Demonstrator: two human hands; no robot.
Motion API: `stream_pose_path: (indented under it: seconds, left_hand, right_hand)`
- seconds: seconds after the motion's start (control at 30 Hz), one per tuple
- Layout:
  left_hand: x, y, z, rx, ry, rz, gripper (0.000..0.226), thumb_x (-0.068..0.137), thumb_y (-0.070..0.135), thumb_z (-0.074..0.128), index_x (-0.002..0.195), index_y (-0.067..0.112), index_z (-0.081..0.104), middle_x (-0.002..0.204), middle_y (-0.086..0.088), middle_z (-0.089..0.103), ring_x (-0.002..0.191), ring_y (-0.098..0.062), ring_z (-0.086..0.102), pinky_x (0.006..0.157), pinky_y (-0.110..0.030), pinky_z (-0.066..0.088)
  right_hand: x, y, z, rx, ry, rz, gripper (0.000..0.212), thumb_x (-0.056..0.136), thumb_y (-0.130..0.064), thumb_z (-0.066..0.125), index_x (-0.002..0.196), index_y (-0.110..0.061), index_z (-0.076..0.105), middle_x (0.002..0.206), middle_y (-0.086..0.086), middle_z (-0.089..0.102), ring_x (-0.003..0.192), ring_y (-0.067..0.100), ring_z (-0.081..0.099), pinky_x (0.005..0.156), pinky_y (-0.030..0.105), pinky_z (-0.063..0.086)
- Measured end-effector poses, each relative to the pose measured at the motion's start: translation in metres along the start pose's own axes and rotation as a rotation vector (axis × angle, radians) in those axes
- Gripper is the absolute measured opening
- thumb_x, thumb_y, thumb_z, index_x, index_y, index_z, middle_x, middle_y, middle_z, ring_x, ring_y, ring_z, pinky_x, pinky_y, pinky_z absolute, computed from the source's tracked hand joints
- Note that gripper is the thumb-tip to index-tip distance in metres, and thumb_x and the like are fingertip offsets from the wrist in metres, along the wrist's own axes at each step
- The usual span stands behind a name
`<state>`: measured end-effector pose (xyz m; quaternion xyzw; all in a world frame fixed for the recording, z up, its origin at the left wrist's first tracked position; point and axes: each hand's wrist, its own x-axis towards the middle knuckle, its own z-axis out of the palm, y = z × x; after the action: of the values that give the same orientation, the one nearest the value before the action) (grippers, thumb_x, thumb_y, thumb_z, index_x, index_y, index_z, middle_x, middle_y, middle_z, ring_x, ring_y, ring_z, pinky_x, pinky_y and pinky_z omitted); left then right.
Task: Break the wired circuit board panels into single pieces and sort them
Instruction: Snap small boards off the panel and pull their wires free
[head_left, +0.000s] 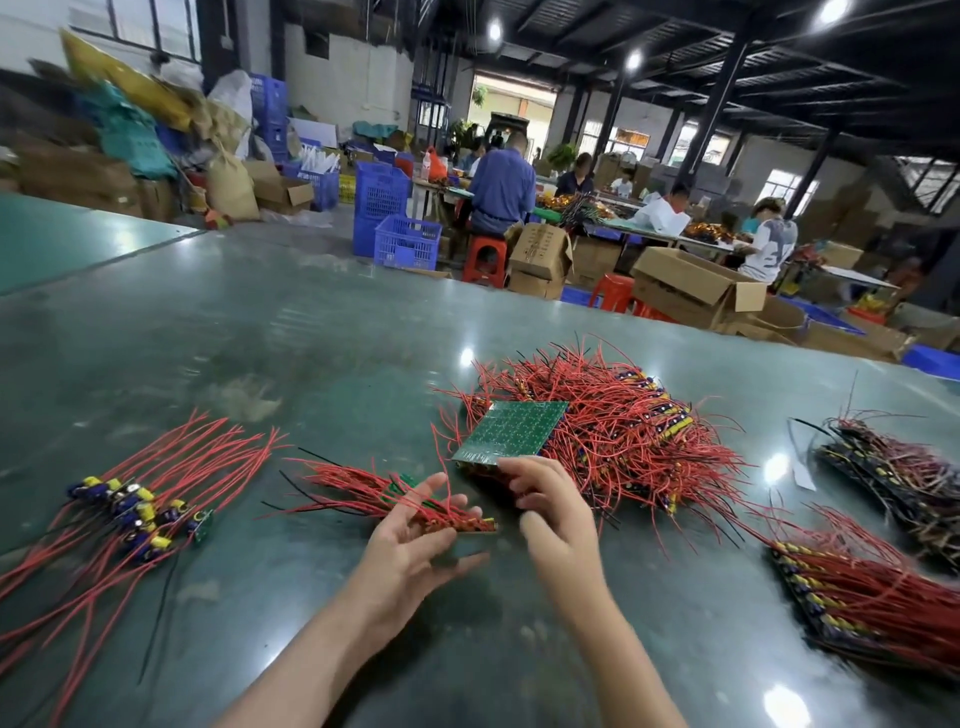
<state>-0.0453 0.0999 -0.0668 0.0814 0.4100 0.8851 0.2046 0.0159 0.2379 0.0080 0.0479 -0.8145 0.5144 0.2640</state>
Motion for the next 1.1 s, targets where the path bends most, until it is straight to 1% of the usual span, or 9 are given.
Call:
stream_pose_path:
  seconds: [0.07, 0.17, 0.27, 0.37, 0.5, 0.63, 0.73, 0.9, 1.1]
  left_hand:
    - [0.000, 0.000, 0.002, -0.008, 0.019, 0.019, 0.049, 0.073, 0.001, 0.063, 0.117, 0.021, 0.059, 0.111, -0.013, 0.069, 0.099, -0.024, 0.068, 0.076, -0.049, 0.058]
    - [0.000, -0.002, 0.004, -0.006, 0.052, 0.076, 0.048, 0.073, 0.005, 0.063, 0.119, 0.017, 0.055, 0.107, -0.019, 0.069, 0.094, -0.026, 0.069, 0.074, -0.043, 0.059]
    - [-0.002, -0.004, 0.005, 0.118, 0.096, 0.151, 0.041, 0.072, 0.011, 0.068, 0.112, 0.015, 0.059, 0.096, -0.019, 0.070, 0.088, -0.024, 0.068, 0.073, -0.036, 0.058]
    - [-0.001, -0.007, 0.003, 0.308, 0.110, 0.206, 0.039, 0.070, 0.014, 0.074, 0.107, 0.016, 0.062, 0.091, -0.010, 0.072, 0.088, -0.020, 0.067, 0.078, -0.035, 0.057]
    - [-0.001, -0.009, 0.002, 0.521, 0.126, 0.260, 0.034, 0.070, -0.004, 0.077, 0.096, 0.014, 0.066, 0.088, -0.007, 0.074, 0.082, -0.014, 0.067, 0.080, -0.026, 0.053]
    - [-0.001, -0.007, 0.001, 0.577, 0.128, 0.275, 0.035, 0.066, -0.006, 0.079, 0.093, 0.013, 0.067, 0.086, -0.007, 0.074, 0.080, -0.013, 0.068, 0.076, -0.020, 0.052]
    - [-0.002, -0.008, 0.001, 0.618, 0.122, 0.296, 0.039, 0.065, -0.009, 0.079, 0.094, 0.013, 0.066, 0.089, -0.003, 0.074, 0.081, -0.012, 0.069, 0.075, -0.016, 0.051]
    - [-0.002, -0.011, 0.001, 0.653, 0.230, 0.358, 0.036, 0.061, -0.006, 0.083, 0.086, 0.014, 0.067, 0.084, -0.001, 0.074, 0.076, -0.008, 0.068, 0.072, -0.015, 0.051]
    - [-0.007, -0.016, 0.004, 0.687, 0.262, 0.494, 0.039, 0.067, -0.005, 0.080, 0.091, 0.021, 0.066, 0.093, 0.007, 0.073, 0.084, -0.009, 0.070, 0.076, -0.012, 0.050]
  right_hand:
    - [-0.003, 0.019, -0.004, -0.090, -0.095, 0.095, 0.054, 0.061, -0.002, 0.039, 0.105, -0.021, 0.062, 0.111, -0.005, 0.056, 0.101, 0.011, 0.053, 0.086, 0.024, 0.042]
    - [-0.015, 0.036, 0.002, -0.047, -0.203, 0.134, 0.040, 0.077, 0.003, 0.048, 0.105, -0.023, 0.063, 0.108, -0.001, 0.061, 0.098, 0.005, 0.059, 0.087, 0.018, 0.044]
    - [-0.017, 0.040, 0.011, -0.081, -0.162, 0.130, 0.030, 0.084, 0.005, 0.062, 0.103, -0.019, 0.067, 0.100, 0.001, 0.068, 0.091, -0.003, 0.061, 0.082, 0.009, 0.043]
    - [-0.016, 0.047, 0.011, -0.047, -0.123, 0.227, 0.025, 0.084, 0.001, 0.065, 0.106, -0.010, 0.070, 0.095, 0.001, 0.071, 0.082, -0.001, 0.065, 0.078, 0.012, 0.046]
    - [-0.019, 0.051, 0.009, -0.003, -0.112, 0.312, 0.029, 0.085, 0.002, 0.064, 0.111, -0.009, 0.069, 0.093, -0.002, 0.073, 0.079, 0.003, 0.067, 0.081, 0.018, 0.051]
    - [-0.020, 0.048, 0.008, -0.048, -0.193, 0.281, 0.039, 0.086, 0.001, 0.061, 0.101, -0.034, 0.071, 0.081, -0.020, 0.072, 0.078, -0.003, 0.065, 0.081, 0.015, 0.050]
    - [-0.022, 0.049, 0.010, -0.060, -0.160, 0.256, 0.045, 0.086, -0.002, 0.063, 0.082, -0.047, 0.069, 0.067, -0.019, 0.067, 0.066, -0.005, 0.057, 0.071, 0.016, 0.047]
    - [-0.027, 0.052, 0.023, -0.079, -0.021, 0.266, 0.022, 0.083, -0.005, 0.068, 0.096, -0.021, 0.076, 0.070, -0.031, 0.067, 0.072, -0.013, 0.057, 0.073, 0.012, 0.046]
    - [-0.030, 0.050, 0.033, -0.084, 0.105, 0.293, 0.014, 0.080, -0.011, 0.073, 0.091, -0.019, 0.077, 0.070, -0.022, 0.070, 0.068, -0.006, 0.060, 0.069, 0.014, 0.048]
